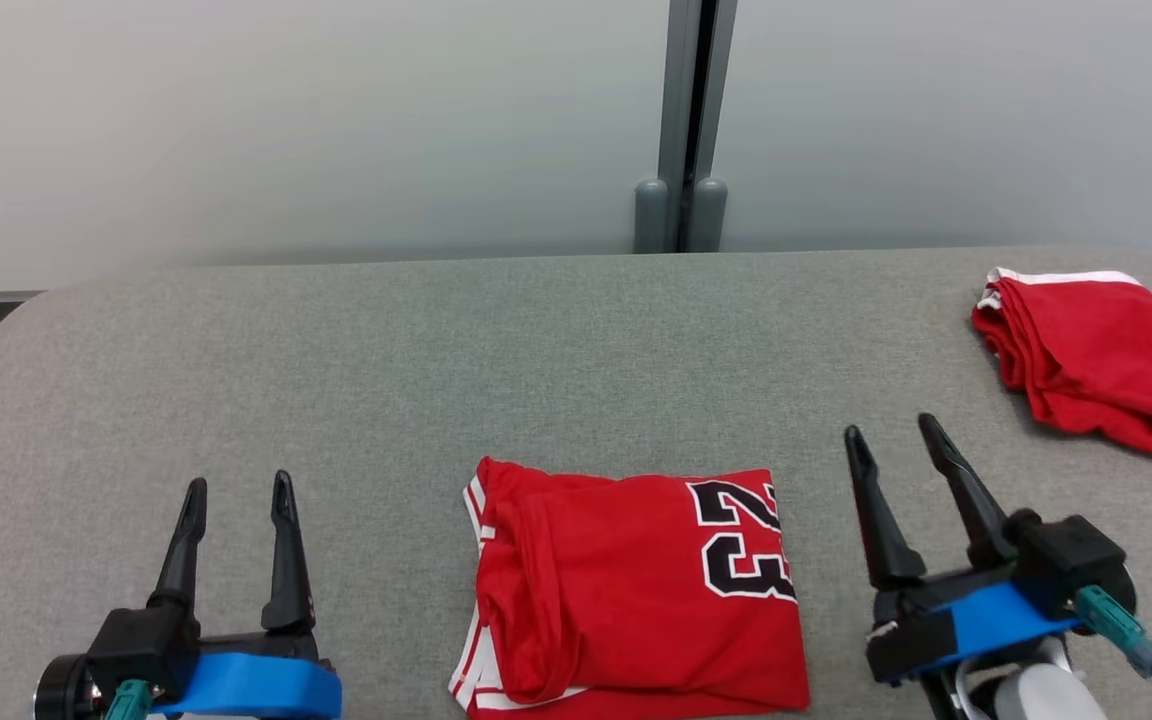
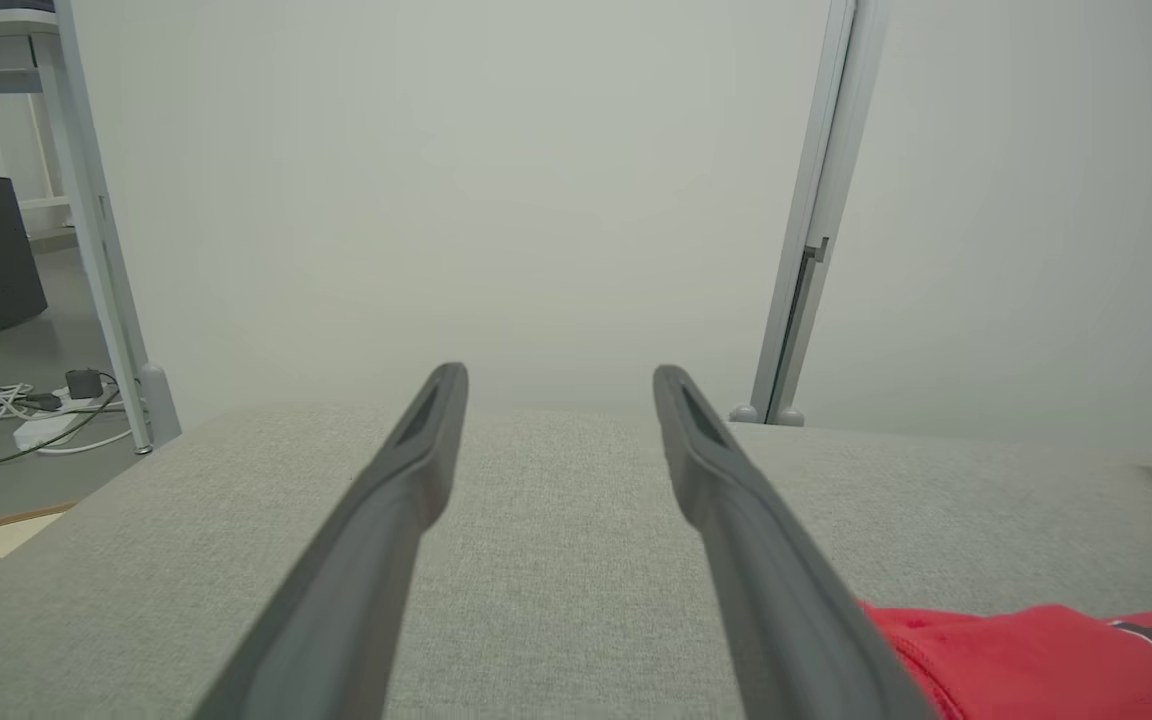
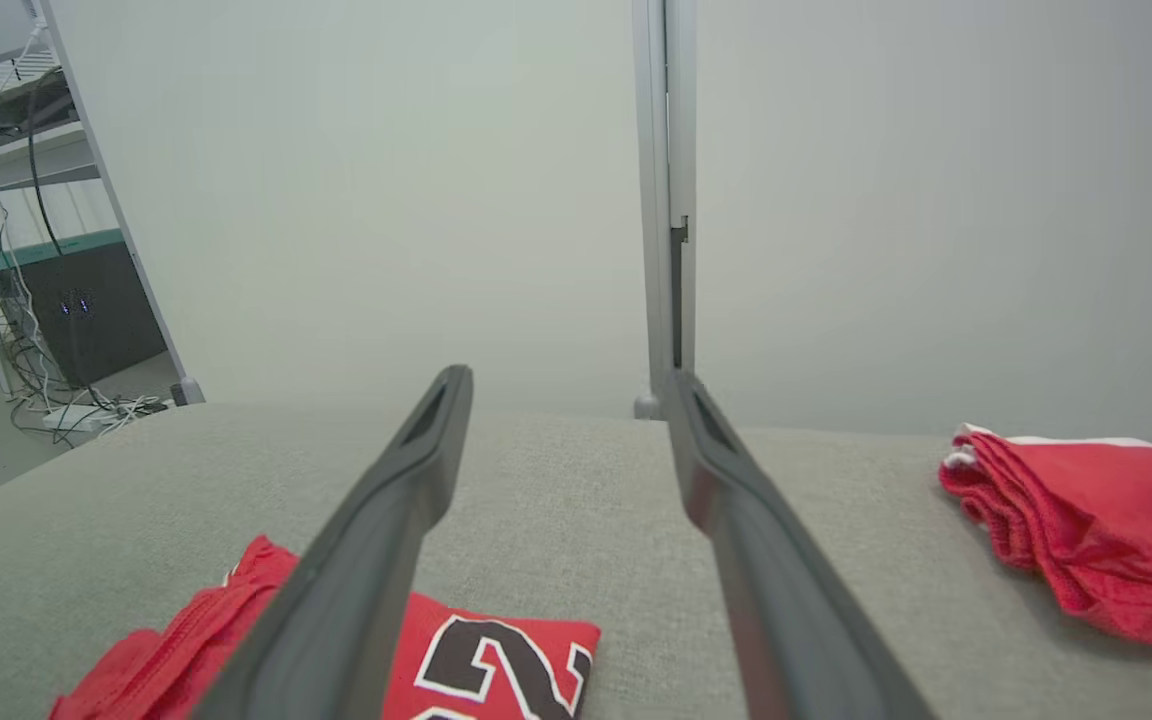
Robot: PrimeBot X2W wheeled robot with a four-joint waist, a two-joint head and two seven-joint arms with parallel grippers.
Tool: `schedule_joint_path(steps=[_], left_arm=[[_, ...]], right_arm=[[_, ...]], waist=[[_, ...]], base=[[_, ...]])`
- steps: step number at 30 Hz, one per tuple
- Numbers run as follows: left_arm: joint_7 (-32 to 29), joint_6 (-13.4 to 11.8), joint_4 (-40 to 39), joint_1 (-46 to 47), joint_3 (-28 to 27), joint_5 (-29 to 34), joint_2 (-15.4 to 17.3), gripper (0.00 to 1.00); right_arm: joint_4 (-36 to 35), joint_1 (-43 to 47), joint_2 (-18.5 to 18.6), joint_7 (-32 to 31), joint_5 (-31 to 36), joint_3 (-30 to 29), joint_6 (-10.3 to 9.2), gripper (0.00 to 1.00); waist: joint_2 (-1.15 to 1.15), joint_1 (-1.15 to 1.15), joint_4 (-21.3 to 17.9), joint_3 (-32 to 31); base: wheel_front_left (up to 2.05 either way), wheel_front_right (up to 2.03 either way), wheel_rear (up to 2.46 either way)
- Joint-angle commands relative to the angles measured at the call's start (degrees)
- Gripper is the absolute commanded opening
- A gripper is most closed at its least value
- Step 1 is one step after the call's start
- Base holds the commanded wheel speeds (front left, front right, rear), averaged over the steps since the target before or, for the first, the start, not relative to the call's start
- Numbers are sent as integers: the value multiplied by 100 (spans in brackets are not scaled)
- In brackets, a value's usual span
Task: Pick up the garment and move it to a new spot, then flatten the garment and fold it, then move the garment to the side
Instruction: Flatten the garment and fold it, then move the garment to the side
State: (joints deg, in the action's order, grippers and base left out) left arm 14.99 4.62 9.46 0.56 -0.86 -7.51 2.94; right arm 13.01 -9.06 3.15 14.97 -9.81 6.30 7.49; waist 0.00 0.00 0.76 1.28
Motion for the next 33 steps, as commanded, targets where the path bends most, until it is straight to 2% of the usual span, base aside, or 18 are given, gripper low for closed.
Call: schedule_joint_path(steps=[1, 6, 11, 18, 33], left_arm=[[27, 23, 17, -75, -2, 34, -7, 100], [27, -26, 49, -306, -101, 107, -5, 100], [27, -54, 49, -415, -144, 168, -5, 100], [27, -80, 107, -443, -100, 268, 47, 100], [-57, -89, 159, -443, 52, 225, 125, 100]], right_arm=[[-64, 170, 16, 23, 36, -114, 1, 100], [-354, 705, 3, -65, 188, -624, 1, 100], [-666, 1153, -18, -227, 240, -841, 1, 100], [-1004, 1468, -22, -531, 110, -766, 1, 100], [-854, 1471, -24, -609, 121, -786, 1, 100]], waist=[[0, 0, -64, -78], [0, 0, -130, -187], [0, 0, -125, -282], [0, 0, -57, -369], [0, 0, 72, -431]], base=[[0, 0, 0], [0, 0, 0], [0, 0, 0], [0, 0, 0], [0, 0, 0]])
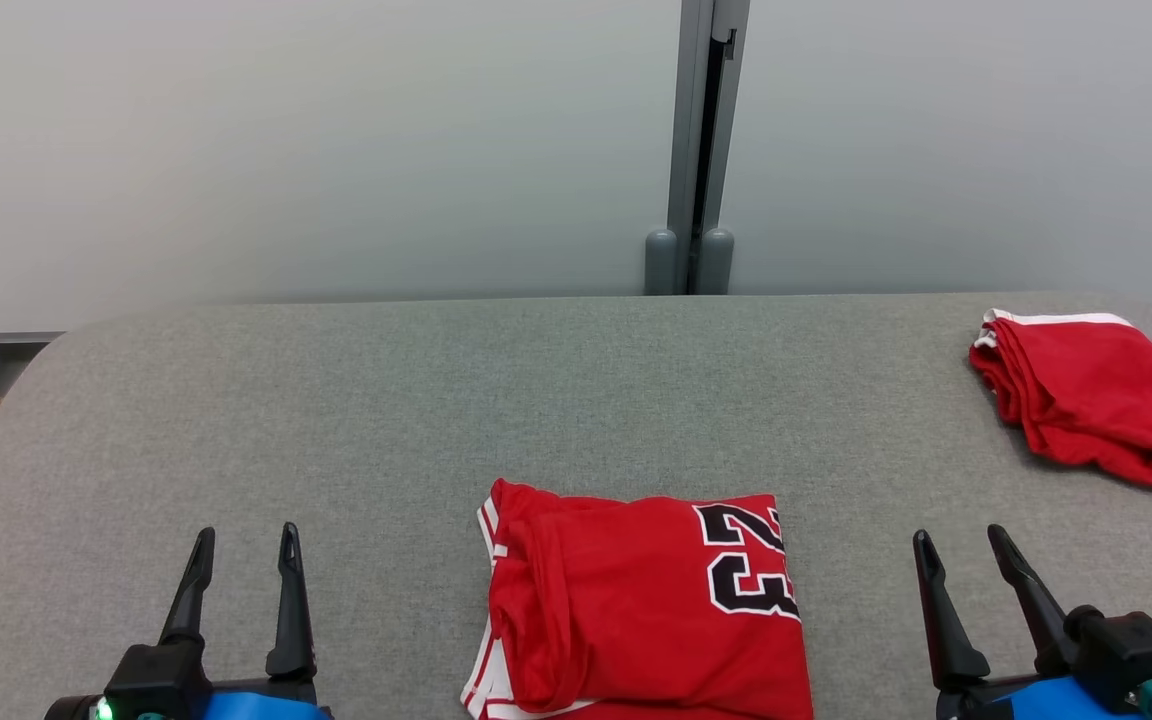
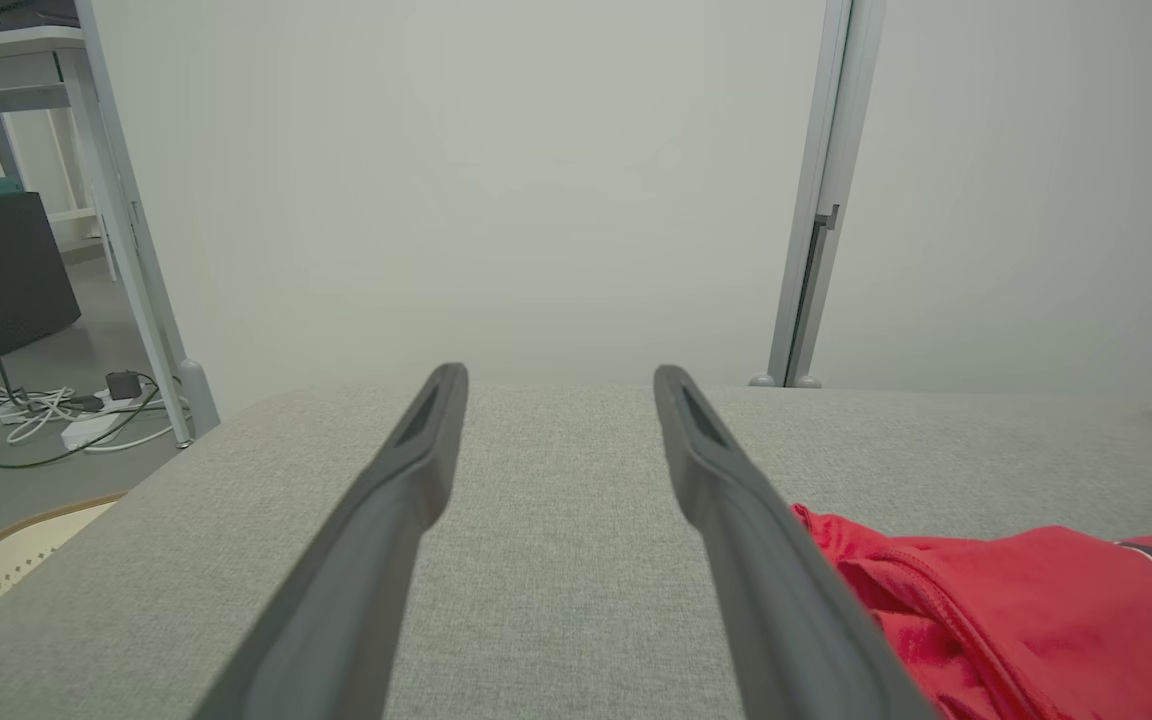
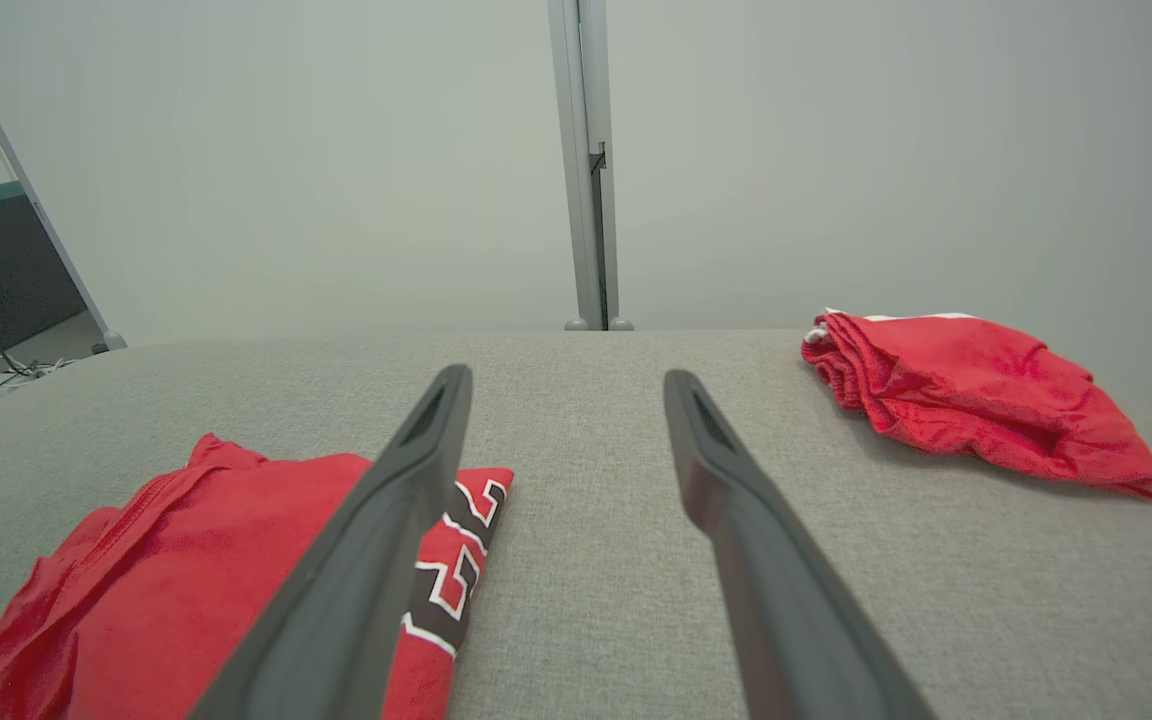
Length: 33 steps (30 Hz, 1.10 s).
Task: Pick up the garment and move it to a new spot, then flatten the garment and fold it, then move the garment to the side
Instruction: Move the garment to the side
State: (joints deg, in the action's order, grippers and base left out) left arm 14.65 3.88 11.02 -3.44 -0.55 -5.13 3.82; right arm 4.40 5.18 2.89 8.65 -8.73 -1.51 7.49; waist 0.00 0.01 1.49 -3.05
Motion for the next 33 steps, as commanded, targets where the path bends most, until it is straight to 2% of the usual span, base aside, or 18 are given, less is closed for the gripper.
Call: schedule_joint_path(steps=[1, 8, 15, 21, 33], left_arm=[[-23, -20, 3, -47, 23, -24, 43, 100], [-16, -56, -4, 20, 33, -70, 54, 100], [-2, -68, -25, 148, 67, -104, 74, 100], [7, -76, -11, 241, 143, -126, 68, 100], [43, -122, 39, 496, 243, -190, 35, 100]], right_arm=[[14, 43, 1, 18, 11, 6, 1, 100], [51, -253, 1, -65, 89, 113, 1, 100], [349, -856, 2, -364, 86, 609, 1, 100], [1079, -1243, 4, -470, 32, 799, 1, 100], [2774, -1730, 6, -163, 182, 790, 1, 100]], waist=[[0, -1, -5, 7], [0, -1, -28, 59], [0, -1, -14, 177], [0, -1, 141, 308], [0, -1, 462, 752]], base=[[0, 0, 0], [0, 0, 0], [0, 0, 0], [0, 0, 0], [0, 0, 0]])
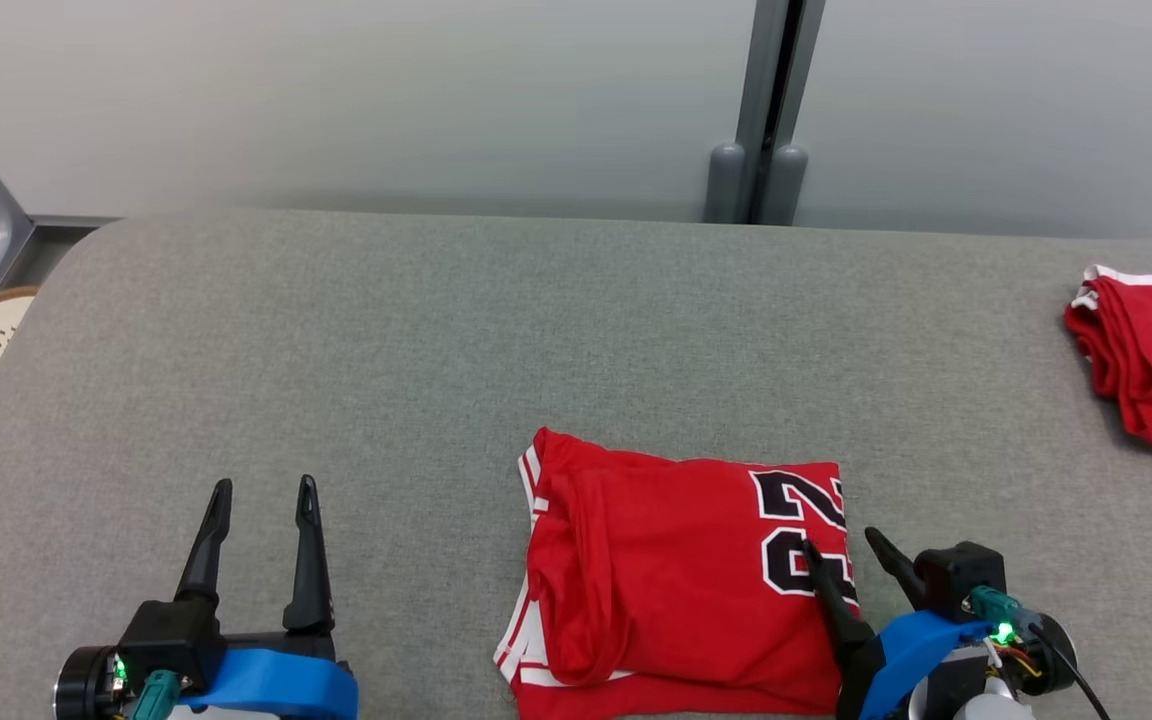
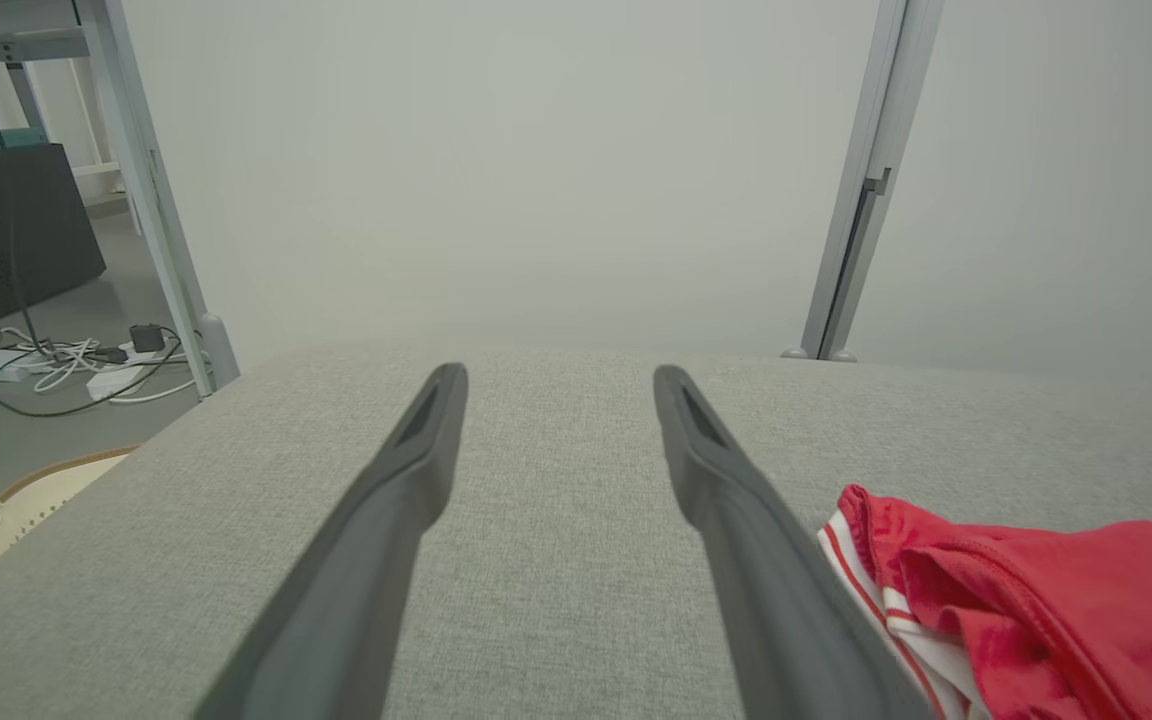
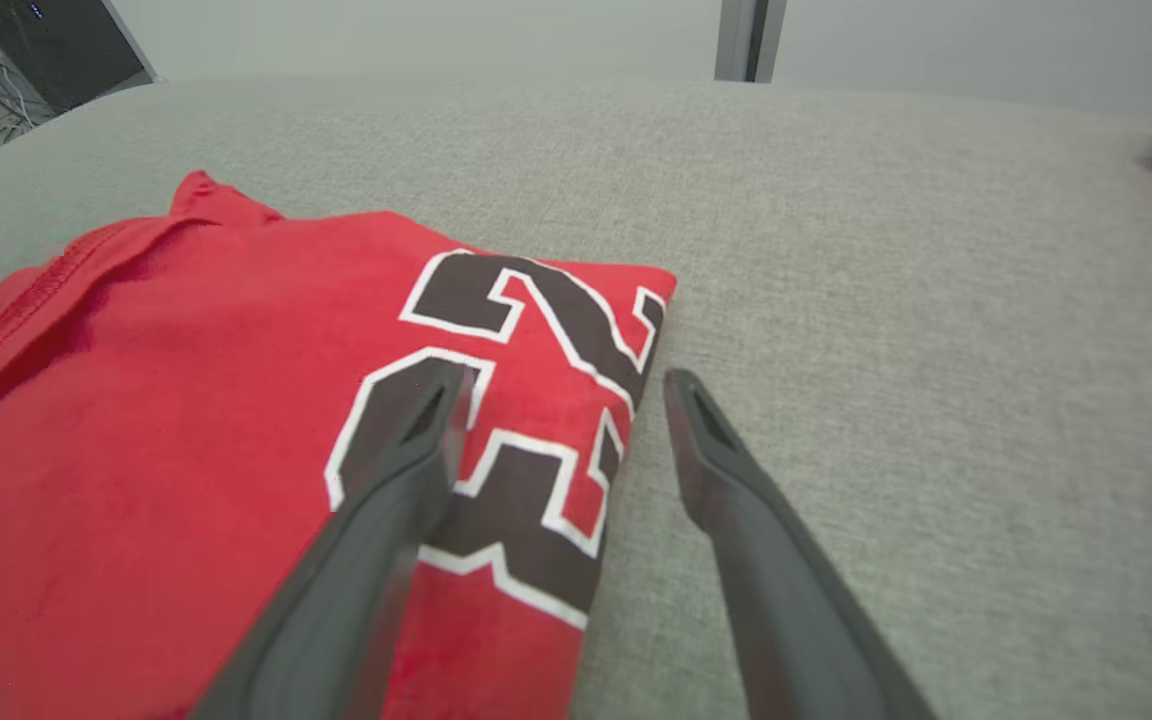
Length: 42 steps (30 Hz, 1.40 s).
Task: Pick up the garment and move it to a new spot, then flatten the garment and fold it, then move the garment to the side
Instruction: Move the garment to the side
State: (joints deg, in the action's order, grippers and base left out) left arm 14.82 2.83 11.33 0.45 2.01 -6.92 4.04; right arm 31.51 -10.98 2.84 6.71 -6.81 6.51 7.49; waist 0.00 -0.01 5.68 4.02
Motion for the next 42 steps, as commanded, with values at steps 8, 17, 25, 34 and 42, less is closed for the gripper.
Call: schedule_joint_path(steps=[8, 17, 25, 34, 42], left_arm=[[42, -31, 26, 244, -29, -50, 33, 100], [42, -75, -23, 359, -12, -60, 1, 100], [43, -75, -195, 615, 11, -98, -38, 100], [43, -59, -403, 974, 19, -32, -48, 100], [43, -21, -459, 1215, 10, 48, -20, 100]], right_arm=[[954, -325, 9, 241, -264, 239, 1, 100], [1381, -608, 19, 435, -678, 635, -1, 0], [1269, -1230, 402, 698, -342, 373, -4, 0], [768, -1606, 1164, 760, -251, 93, -2, 0], [252, -1782, 1429, 807, -106, -66, -1, 0]], waist=[[0, 1, 90, 166], [0, 1, 14, 294], [0, 1, -377, 669], [0, 1, -977, 1266], [0, 1, -1156, 1533]], base=[[0, 0, 0], [0, 0, 0], [0, 0, 0], [0, 0, 0], [0, 0, 0]])
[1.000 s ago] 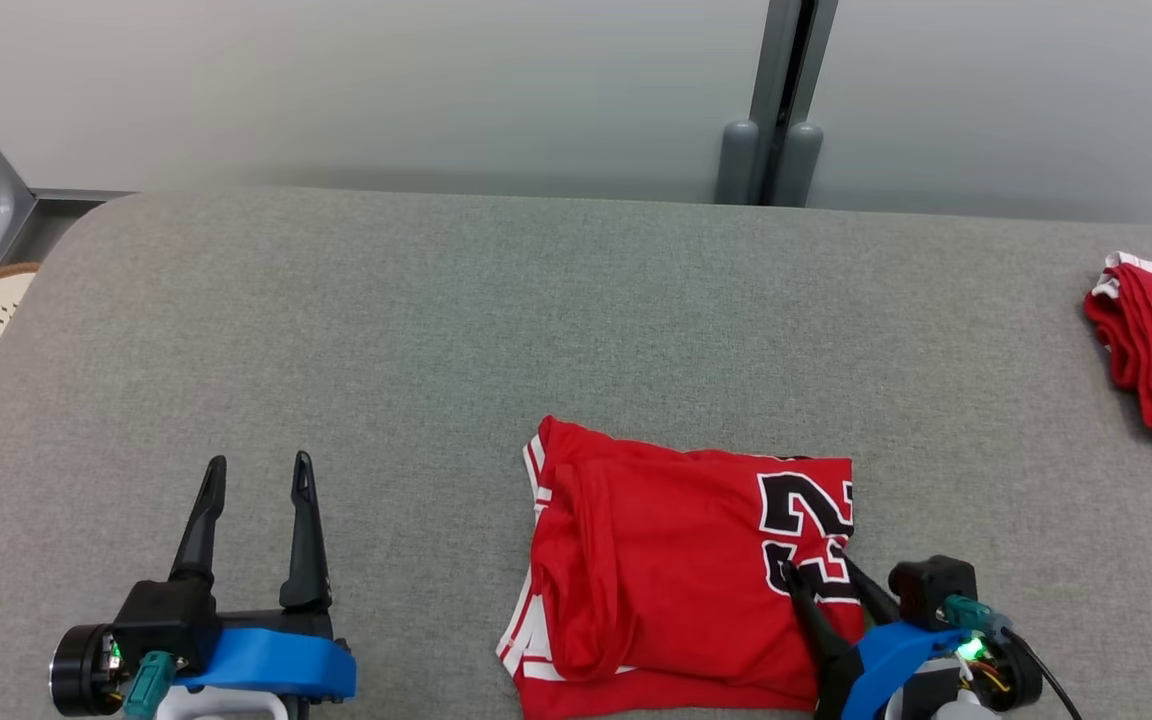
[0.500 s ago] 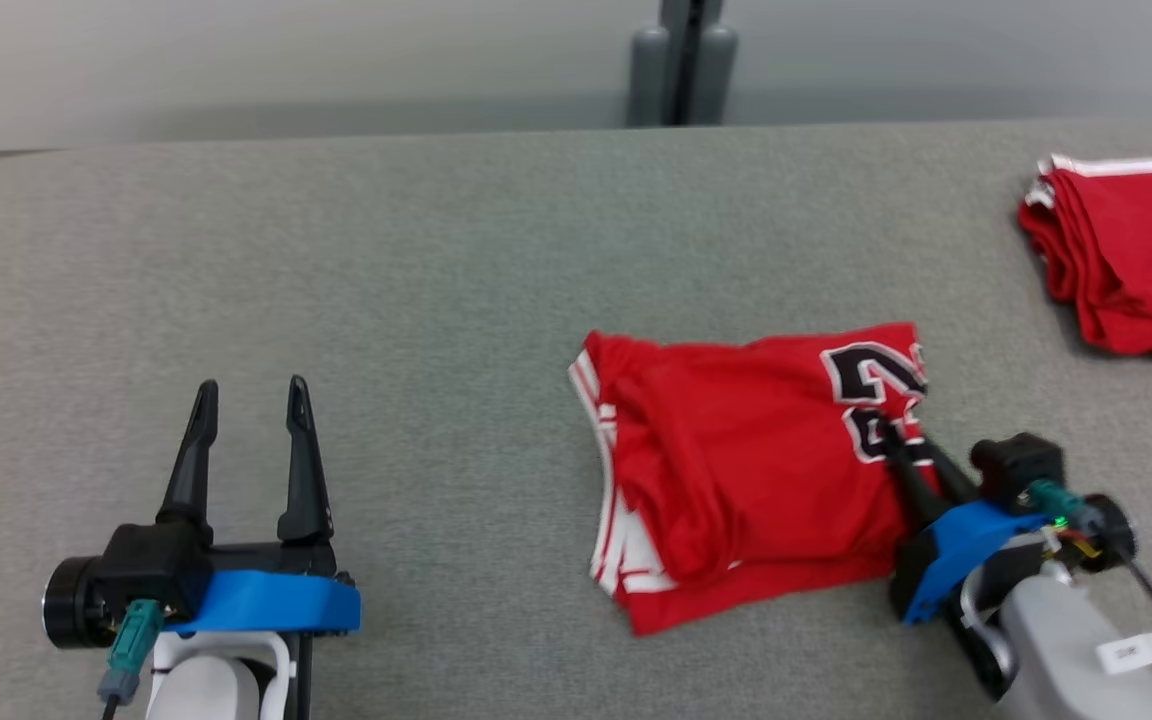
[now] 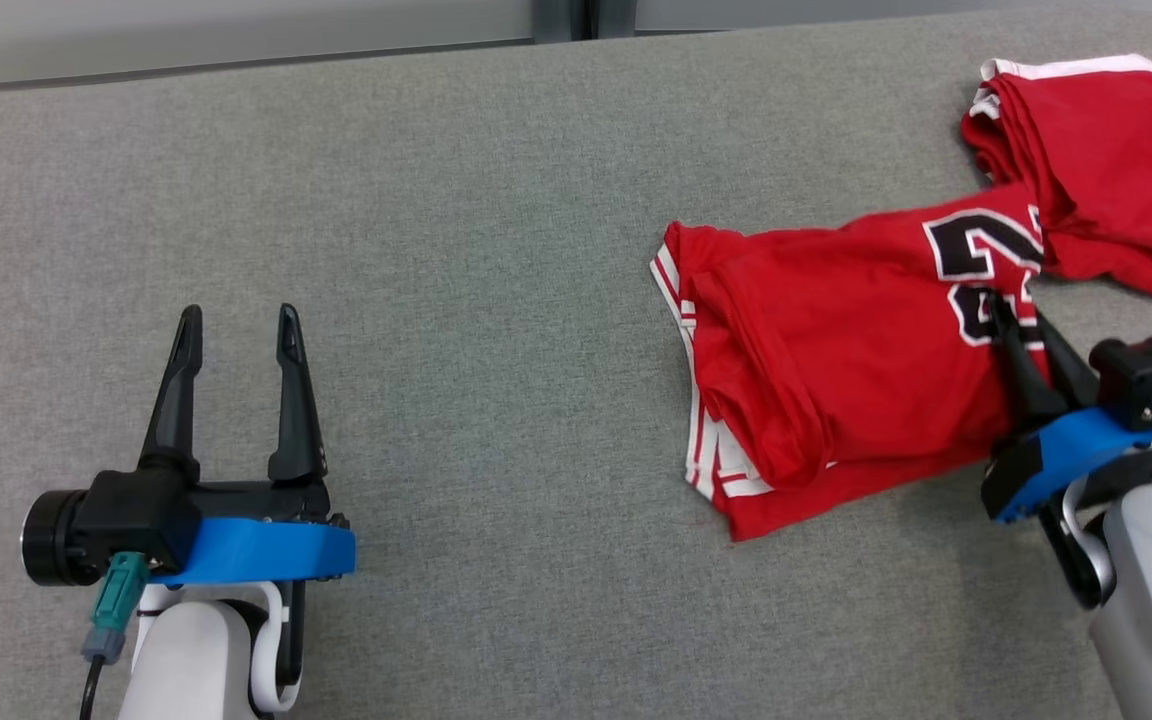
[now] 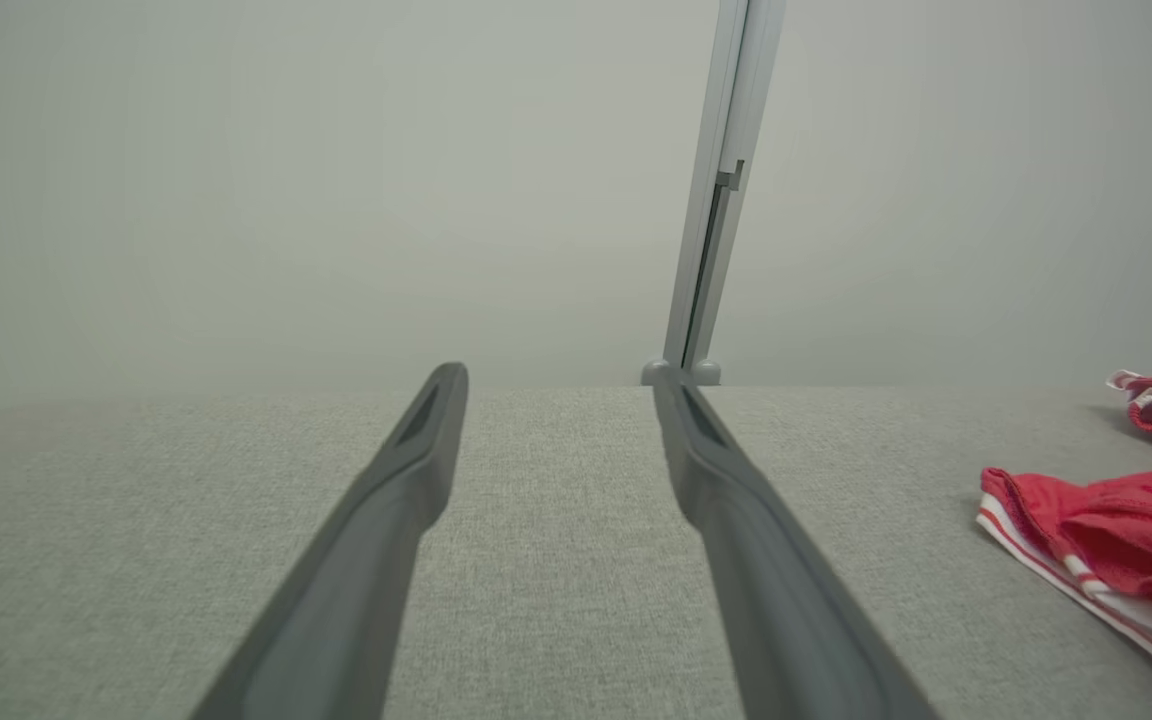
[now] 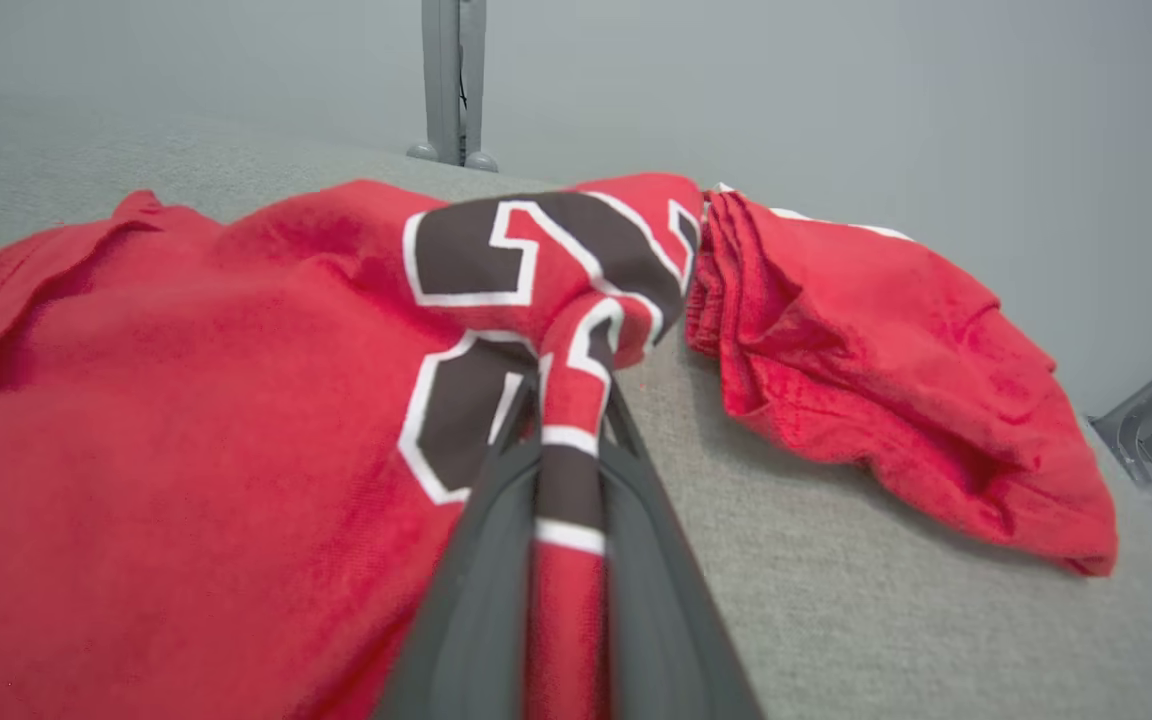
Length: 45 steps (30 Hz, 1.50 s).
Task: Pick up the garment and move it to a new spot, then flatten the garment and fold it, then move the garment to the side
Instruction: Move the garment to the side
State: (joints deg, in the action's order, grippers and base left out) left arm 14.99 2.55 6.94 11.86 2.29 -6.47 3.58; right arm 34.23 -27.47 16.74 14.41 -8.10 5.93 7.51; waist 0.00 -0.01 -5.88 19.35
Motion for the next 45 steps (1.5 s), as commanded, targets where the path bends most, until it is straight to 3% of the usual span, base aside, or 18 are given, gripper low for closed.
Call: schedule_joint_path(steps=[1, 8, 23, 28, 34, 35, 36, 37, 45], left_arm=[[26, 17, -22, 94, -24, 9, 30, 100], [26, 76, -127, 270, 21, 68, 36, 100], [26, 136, -543, 681, 123, 207, 138, 100], [26, 137, -606, 768, 136, 200, 172, 100], [26, 124, -650, 809, 189, 217, 171, 100], [26, 122, -657, 823, 199, 216, 171, 100], [26, 122, -650, 835, 202, 212, 172, 100], [26, 123, -646, 843, 197, 203, 182, 100], [26, 70, -554, 687, 91, 117, 193, 100]], right_arm=[[-85, -196, 57, 31, 62, -5, -3, 0], [-360, -981, 564, -306, 268, 146, -3, 0], [26, -2067, 2503, -882, 94, -74, -4, 0], [478, -2285, 2833, -974, 36, -94, -4, 0], [1006, -2601, 2858, -1004, 17, -21, -4, 0], [1085, -2650, 2866, -1020, 33, -3, -4, 13], [1136, -2696, 2858, -995, 49, 12, -4, 38], [1192, -2746, 2833, -959, 39, 8, -4, 100], [1551, -2904, 2582, -667, 265, -43, -3, 100]], waist=[[0, 1, -4, 7], [0, 1, 54, 252], [0, 1, 101, 1166], [0, 1, 90, 1267], [0, 1, 85, 1357], [0, 1, 89, 1381], [0, 1, 92, 1392], [0, 1, 94, 1405], [0, 1, 114, 1172]], base=[[0, 0, 0], [0, 0, 0], [0, 0, 0], [0, 0, 0], [0, 0, 0], [0, 0, 0], [0, 0, 0], [0, 0, 0], [0, 0, 0]])
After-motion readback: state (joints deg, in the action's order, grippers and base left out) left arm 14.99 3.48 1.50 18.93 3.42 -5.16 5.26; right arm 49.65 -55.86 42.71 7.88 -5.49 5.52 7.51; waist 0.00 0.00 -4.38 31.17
